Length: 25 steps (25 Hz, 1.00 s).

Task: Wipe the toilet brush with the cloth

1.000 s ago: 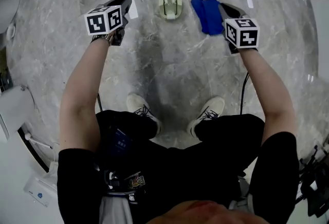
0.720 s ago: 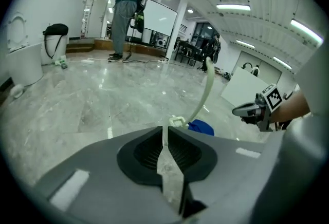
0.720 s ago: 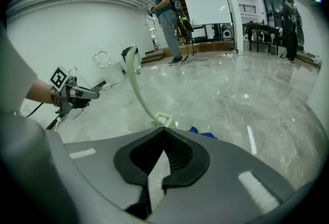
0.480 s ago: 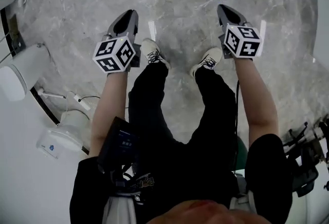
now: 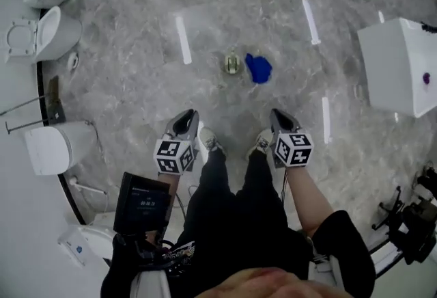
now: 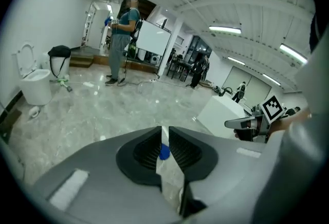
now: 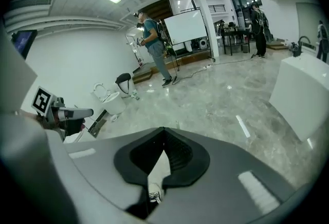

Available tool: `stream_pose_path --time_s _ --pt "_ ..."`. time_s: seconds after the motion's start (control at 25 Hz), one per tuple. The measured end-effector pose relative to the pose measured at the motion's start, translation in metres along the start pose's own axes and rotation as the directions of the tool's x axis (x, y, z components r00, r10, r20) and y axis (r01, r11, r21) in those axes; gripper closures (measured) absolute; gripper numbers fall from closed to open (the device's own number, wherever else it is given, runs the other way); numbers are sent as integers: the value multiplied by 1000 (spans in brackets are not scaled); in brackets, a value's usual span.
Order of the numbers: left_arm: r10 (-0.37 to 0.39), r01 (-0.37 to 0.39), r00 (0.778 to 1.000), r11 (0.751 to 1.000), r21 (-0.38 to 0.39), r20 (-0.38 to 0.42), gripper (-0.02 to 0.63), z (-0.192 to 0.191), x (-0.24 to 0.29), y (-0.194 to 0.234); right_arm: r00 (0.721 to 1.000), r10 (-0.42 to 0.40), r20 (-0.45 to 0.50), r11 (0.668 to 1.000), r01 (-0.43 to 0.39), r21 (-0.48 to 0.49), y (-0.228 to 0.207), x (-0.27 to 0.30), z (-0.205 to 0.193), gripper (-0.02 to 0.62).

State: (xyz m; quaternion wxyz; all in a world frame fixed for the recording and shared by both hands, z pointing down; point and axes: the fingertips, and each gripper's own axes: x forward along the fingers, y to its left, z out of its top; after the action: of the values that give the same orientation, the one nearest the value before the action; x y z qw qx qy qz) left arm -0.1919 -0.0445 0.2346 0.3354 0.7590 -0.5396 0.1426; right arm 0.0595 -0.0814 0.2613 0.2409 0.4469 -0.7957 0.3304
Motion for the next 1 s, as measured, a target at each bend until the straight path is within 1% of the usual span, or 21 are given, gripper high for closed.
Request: stream_pose_path --time_s 0.12,0.2,0.32,0.4,0.52,0.72,0.84,1.0 --pt "-15 18 997 999 -43 70 561 46 -66 -18 998 -20 59 999 19 27 34 -60 31 594" --pt "-34 40 992 998 -48 124 561 69 -98 -39 992 -33 123 997 25 69 45 -97 50 594" --pt "-72 71 985 997 13 157 561 90 -123 -62 975 -42 218 994 19 108 60 -136 74 594" --pt "-84 77 982 996 43 169 561 97 -132 -73 968 -26 251 996 5 84 72 -153 84 594" --pt "-88 78 976 995 55 198 561 99 -141 -87 959 18 283 999 -30 40 86 -169 93 594" --pt "-87 89 972 996 -2 220 562 83 -159 -125 943 87 322 996 -92 2 95 -205 95 594" --pt "-91 95 972 995 -10 218 561 78 -167 -163 938 106 330 994 -108 -13 89 -234 90 594" --pt "-123 130 966 991 -14 225 563 60 -165 -217 935 126 330 992 -125 -27 72 -273 67 594"
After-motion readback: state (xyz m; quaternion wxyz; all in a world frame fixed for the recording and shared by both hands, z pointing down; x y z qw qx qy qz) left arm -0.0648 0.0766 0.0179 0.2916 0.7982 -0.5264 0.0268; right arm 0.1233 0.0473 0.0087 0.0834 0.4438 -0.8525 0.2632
